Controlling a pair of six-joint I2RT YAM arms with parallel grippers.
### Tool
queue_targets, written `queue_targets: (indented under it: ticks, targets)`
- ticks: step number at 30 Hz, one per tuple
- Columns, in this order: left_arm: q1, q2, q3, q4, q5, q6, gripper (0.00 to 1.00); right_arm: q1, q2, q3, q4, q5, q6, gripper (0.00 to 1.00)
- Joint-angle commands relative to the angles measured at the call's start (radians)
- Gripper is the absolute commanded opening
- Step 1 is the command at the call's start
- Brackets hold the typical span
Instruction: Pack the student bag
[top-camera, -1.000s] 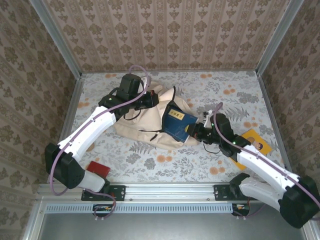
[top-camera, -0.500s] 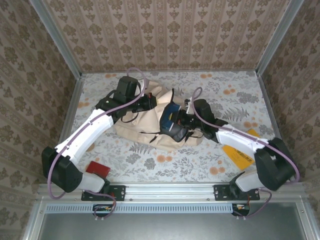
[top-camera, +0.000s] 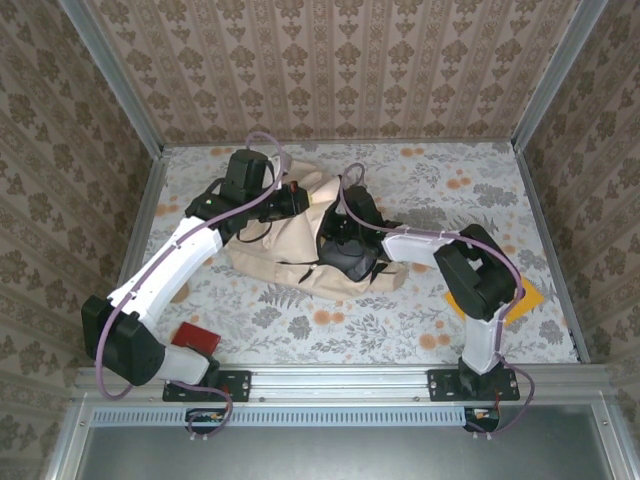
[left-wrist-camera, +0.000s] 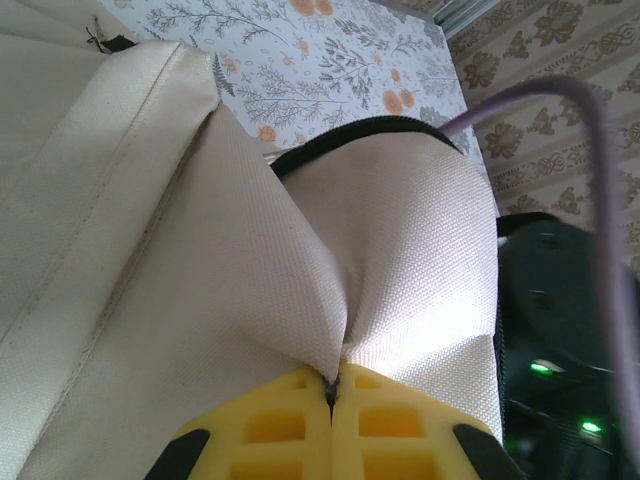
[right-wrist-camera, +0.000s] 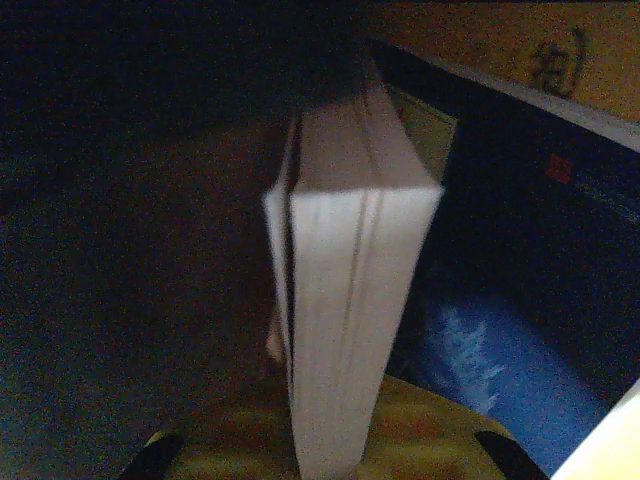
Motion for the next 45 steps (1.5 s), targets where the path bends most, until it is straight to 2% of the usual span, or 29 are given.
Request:
queue_targets:
  ticks: [1, 2, 5, 9, 15, 19, 22, 26, 32, 39, 40, 41, 42, 44, 45]
  targets:
    - [0.016, -0.044, -0.004, 0.076, 0.038, -0.026, 0.00, 0.003, 0.023, 0.039, 0.049, 0.059, 0.038, 0.24]
    - [0.020, -0.042, -0.006, 0.077, 0.038, -0.029, 0.00, 0.003, 0.016, 0.036, 0.026, 0.073, 0.033, 0.35]
    - [0.029, -0.041, -0.011, 0.078, 0.043, -0.033, 0.00, 0.002, -0.040, -0.001, -0.038, 0.123, 0.012, 0.54]
    - [0.040, -0.043, -0.022, 0.080, 0.048, -0.032, 0.00, -0.011, -0.166, -0.095, -0.104, 0.180, -0.012, 0.70]
    - [0.047, -0.045, -0.038, 0.077, 0.059, -0.021, 0.00, -0.059, -0.417, -0.249, -0.271, 0.216, -0.054, 0.74]
    - [0.044, -0.043, -0.055, 0.071, 0.062, -0.011, 0.00, -0.108, -0.576, -0.227, -0.606, 0.312, -0.154, 0.76]
    - [0.042, -0.038, -0.073, 0.065, 0.067, -0.003, 0.00, -0.178, -0.635, -0.189, -0.841, 0.391, -0.229, 0.78]
    - [0.013, -0.019, -0.083, 0.031, 0.027, 0.027, 0.00, -0.324, -0.694, -0.207, -1.003, 0.471, -0.309, 0.87]
    - [-0.082, 0.050, -0.026, -0.121, -0.092, 0.144, 0.00, -0.503, -0.712, -0.232, -1.135, 0.613, -0.379, 0.92]
    - [-0.174, 0.135, 0.011, -0.210, -0.140, 0.208, 0.00, -0.680, -0.659, -0.304, -1.118, 0.629, -0.383, 0.94]
    - [-0.186, 0.149, 0.022, -0.224, -0.151, 0.213, 0.04, -0.702, -0.654, -0.310, -1.113, 0.632, -0.383, 0.94]
    - [-0.196, 0.162, 0.035, -0.237, -0.164, 0.216, 0.12, -0.723, -0.649, -0.317, -1.110, 0.631, -0.382, 0.94]
    - [-0.205, 0.172, 0.045, -0.247, -0.174, 0.220, 0.22, -0.738, -0.644, -0.322, -1.106, 0.629, -0.378, 0.94]
    - [-0.216, 0.187, 0.064, -0.252, -0.189, 0.212, 0.48, -0.763, -0.634, -0.345, -1.081, 0.616, -0.376, 0.95]
    - [-0.218, 0.191, 0.070, -0.249, -0.188, 0.209, 0.56, -0.770, -0.629, -0.354, -1.069, 0.607, -0.377, 0.95]
